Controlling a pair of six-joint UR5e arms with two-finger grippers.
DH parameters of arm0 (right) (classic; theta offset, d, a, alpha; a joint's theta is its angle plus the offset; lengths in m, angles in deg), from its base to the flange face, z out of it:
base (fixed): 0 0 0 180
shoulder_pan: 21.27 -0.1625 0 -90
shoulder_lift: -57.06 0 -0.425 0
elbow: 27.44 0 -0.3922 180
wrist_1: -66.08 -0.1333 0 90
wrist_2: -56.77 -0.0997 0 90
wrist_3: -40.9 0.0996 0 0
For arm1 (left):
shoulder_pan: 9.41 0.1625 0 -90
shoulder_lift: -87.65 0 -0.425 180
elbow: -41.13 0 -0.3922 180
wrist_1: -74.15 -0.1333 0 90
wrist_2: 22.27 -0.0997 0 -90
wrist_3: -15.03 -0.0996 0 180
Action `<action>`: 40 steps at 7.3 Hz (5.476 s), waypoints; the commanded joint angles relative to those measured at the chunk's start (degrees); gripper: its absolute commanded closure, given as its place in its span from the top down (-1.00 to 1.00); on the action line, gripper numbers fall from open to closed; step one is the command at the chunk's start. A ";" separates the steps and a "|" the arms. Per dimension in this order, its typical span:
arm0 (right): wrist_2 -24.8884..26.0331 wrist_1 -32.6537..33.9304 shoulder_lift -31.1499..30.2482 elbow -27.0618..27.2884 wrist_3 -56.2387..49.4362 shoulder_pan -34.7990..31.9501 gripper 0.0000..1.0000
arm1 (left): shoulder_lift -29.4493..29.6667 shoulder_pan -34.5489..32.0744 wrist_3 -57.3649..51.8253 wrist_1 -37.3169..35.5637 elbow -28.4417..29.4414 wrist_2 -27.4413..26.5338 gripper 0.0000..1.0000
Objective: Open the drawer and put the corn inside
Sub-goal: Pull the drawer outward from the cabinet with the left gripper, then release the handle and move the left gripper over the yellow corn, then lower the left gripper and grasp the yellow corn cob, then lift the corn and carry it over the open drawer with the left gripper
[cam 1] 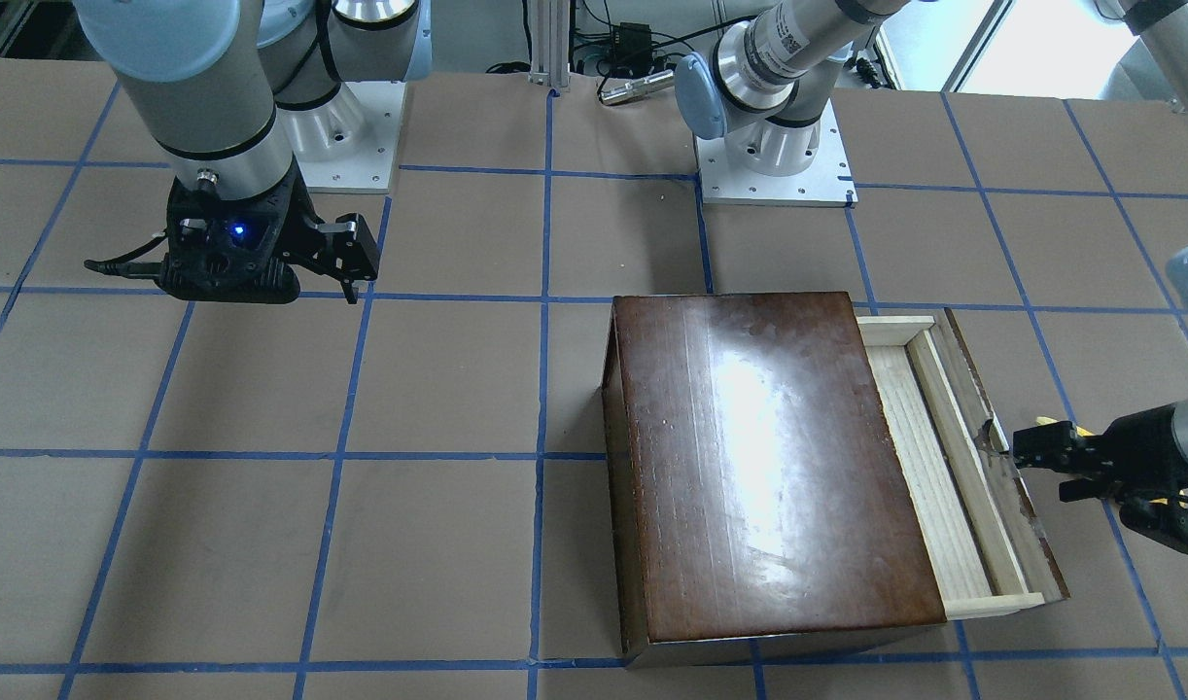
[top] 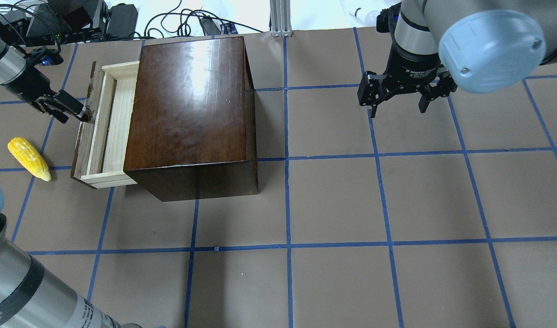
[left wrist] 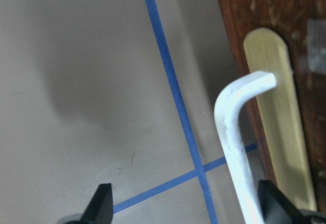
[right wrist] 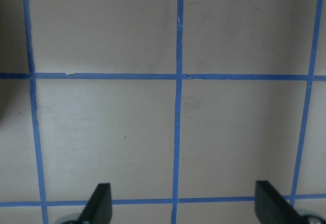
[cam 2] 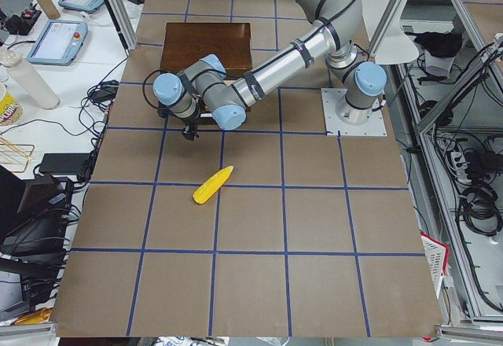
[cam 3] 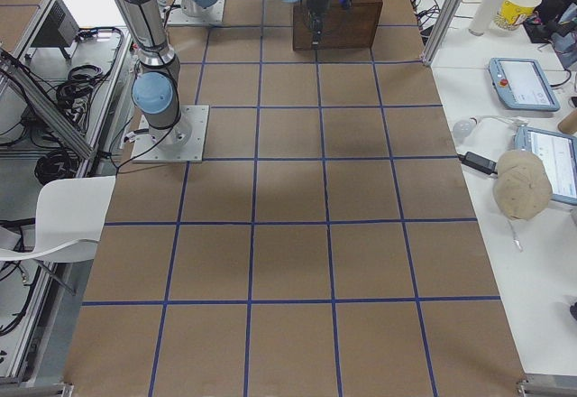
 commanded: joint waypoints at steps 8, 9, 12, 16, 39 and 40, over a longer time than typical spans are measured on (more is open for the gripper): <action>0.00 0.08 0.07 0.00 0.00 0.00 1.00 | -1.87 7.60 17.01 3.74 4.76 -7.43 1.00; 0.09 0.08 -0.02 0.00 0.00 0.00 1.00 | -1.43 8.14 21.15 3.03 4.67 -7.43 1.00; 0.00 -0.01 -0.02 0.00 0.00 0.00 1.00 | 0.76 9.20 34.34 -4.68 4.40 -12.84 1.00; 0.00 -0.01 -0.02 0.00 0.00 0.00 1.00 | 3.23 10.60 39.97 -9.17 4.05 -14.46 1.00; 0.00 0.08 -0.02 0.00 0.00 0.00 1.00 | 0.62 9.38 47.84 -9.77 3.23 -15.34 -1.00; 0.00 0.08 -0.02 0.00 0.00 0.00 1.00 | -1.06 7.98 47.21 -2.85 7.26 -15.25 -1.00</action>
